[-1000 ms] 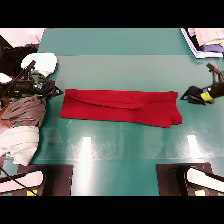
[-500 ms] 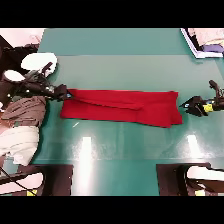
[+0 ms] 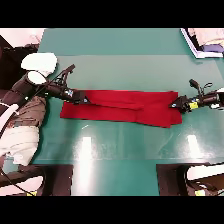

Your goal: Fold the shirts.

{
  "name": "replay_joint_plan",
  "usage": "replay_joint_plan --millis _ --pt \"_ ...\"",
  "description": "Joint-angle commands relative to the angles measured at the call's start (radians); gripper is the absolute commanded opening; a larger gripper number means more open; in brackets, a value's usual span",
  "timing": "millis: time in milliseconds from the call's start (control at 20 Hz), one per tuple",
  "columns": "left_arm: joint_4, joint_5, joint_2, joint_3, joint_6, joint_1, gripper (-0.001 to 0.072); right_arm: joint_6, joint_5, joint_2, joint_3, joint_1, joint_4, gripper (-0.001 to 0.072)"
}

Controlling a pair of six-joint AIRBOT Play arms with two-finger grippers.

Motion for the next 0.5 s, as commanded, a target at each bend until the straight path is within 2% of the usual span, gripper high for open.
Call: replay_joint_plan --millis 0,50,100,150,300,450 --pt "0.002 0.037 -0.001 0.001 -0.04 -0.052 0.0023 -0.014 0.012 -0.01 0.004 0.027 0.045 0.0287" --pt "0.003 0.053 -0.001 0.001 -0.05 -0.076 0.0022 -0.014 0.022 -0.006 0.004 0.027 0.045 0.0125" --pt "0.006 0.077 -0.002 0.001 -0.05 -0.1 0.0022 -0.014 0.029 0.003 0.004 0.027 0.045 0.0046" --pt "0.006 0.122 -0.002 0.001 -0.05 -0.128 0.0022 -0.014 0.03 0.025 0.004 0.027 0.045 0.002" --pt "0.005 0.26 -0.015 0.015 -0.06 -0.19 0.0022 0.027 0.032 0.135 0.01 0.036 0.044 0.0018" --pt "0.003 0.226 -0.129 0.132 -0.061 -0.236 0.0022 0.1 0.062 0.248 0.081 0.09 0.045 0.0018"
